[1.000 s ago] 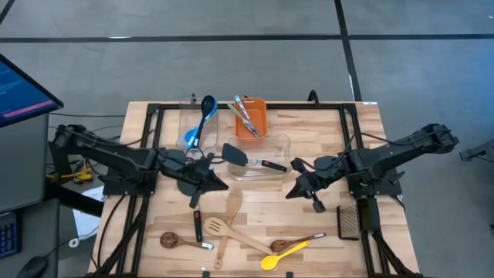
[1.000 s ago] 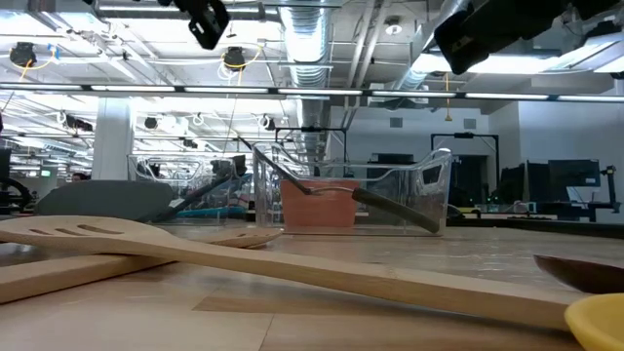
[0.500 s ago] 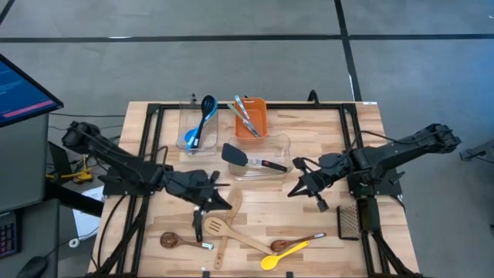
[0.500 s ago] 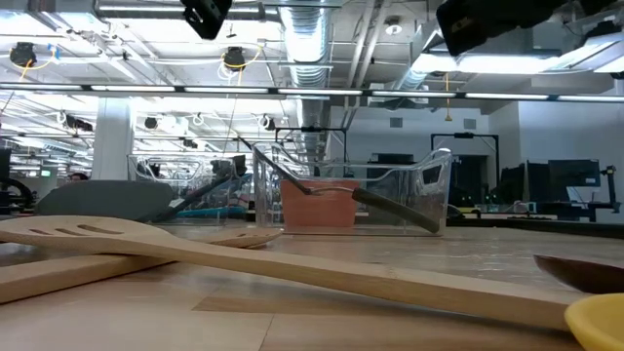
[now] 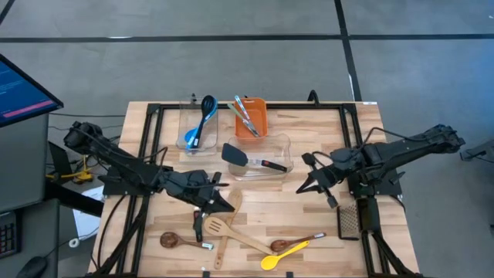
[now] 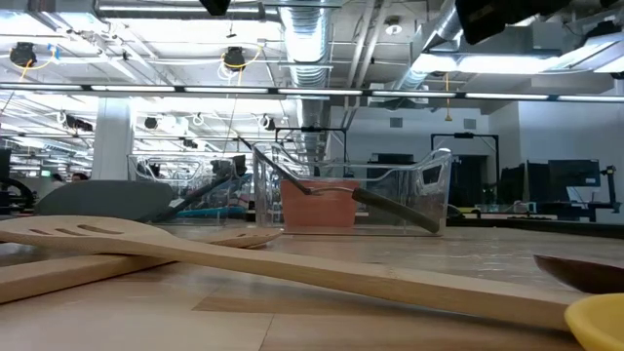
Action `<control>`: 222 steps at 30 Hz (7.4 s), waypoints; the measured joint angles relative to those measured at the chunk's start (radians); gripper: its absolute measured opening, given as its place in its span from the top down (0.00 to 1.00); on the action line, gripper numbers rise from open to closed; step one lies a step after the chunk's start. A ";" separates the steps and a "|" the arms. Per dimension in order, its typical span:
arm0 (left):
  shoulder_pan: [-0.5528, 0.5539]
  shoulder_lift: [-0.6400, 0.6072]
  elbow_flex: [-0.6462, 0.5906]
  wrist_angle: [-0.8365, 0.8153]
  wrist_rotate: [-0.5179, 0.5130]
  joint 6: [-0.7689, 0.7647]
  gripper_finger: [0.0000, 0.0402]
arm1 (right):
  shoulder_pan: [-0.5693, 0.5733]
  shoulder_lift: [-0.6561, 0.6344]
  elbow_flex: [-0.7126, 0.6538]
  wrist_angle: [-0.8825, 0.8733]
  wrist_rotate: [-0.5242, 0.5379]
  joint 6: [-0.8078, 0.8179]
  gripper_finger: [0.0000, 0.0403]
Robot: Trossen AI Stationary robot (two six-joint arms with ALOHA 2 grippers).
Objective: Pick & Place Kitchen Items
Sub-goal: Put the bottom light brown slotted spatula into the top transparent bin
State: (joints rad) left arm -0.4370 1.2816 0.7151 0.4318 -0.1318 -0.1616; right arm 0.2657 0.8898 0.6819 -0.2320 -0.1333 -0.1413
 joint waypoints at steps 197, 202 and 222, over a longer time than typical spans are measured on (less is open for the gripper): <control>0.284 0.008 0.710 -1.049 -0.519 0.218 0.86 | 0.002 -0.215 0.000 -0.307 -0.001 0.117 1.00; 0.460 0.008 0.710 -1.050 -0.520 0.202 0.86 | 0.002 -0.215 0.000 -0.322 -0.001 0.117 1.00; 0.852 -0.141 0.330 -0.818 -0.304 0.074 0.86 | 0.002 -0.214 0.000 -0.366 0.001 0.106 1.00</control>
State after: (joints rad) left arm 0.4150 1.1407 1.0449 -0.3858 -0.4360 -0.0880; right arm 0.2680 0.6754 0.6821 -0.5975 -0.1326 -0.0357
